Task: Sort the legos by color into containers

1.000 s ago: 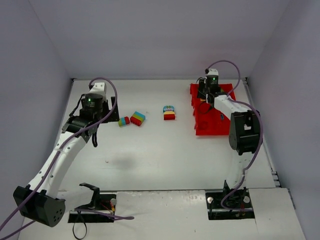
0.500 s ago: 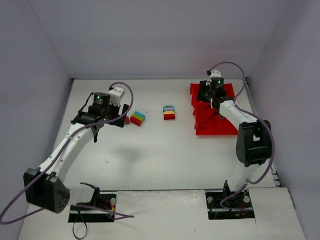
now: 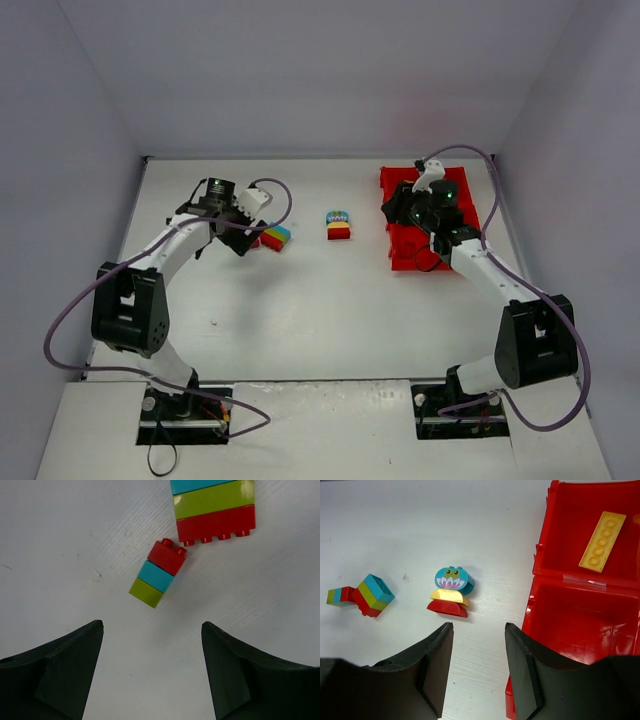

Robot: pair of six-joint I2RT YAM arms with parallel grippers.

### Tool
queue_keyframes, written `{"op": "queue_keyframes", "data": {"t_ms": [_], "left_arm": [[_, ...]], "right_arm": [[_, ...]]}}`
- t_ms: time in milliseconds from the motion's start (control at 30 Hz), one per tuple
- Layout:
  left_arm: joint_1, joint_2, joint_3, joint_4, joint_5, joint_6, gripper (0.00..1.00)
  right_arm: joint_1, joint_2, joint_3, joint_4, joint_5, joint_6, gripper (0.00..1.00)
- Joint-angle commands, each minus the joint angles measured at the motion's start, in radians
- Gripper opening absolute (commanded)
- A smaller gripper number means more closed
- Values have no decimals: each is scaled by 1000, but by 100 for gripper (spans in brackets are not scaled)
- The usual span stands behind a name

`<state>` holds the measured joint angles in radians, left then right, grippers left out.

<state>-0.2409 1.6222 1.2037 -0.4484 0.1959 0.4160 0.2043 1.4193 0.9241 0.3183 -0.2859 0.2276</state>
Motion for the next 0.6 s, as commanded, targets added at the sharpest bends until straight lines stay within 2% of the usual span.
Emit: {"op": "queue_keyframes", "data": {"t_ms": [0,133,400,500,567], "left_arm": [[41,57,103,7,83,116,72],[69,159,160,-9,148,127,70],[71,269,204,5,135,162,70],[71,297,223,-15,143,162,66],[71,314,226,-24,146,156,59]], "right_arm": [[0,-54,-10,90,-44,12,43],[0,-54,-16,94,-48,3,43],[0,-57,-19,100,-45,-5,43],[0,-49,-21,107,-53,-4,43],[0,-45,-24,110,-59,-2,43]]}}
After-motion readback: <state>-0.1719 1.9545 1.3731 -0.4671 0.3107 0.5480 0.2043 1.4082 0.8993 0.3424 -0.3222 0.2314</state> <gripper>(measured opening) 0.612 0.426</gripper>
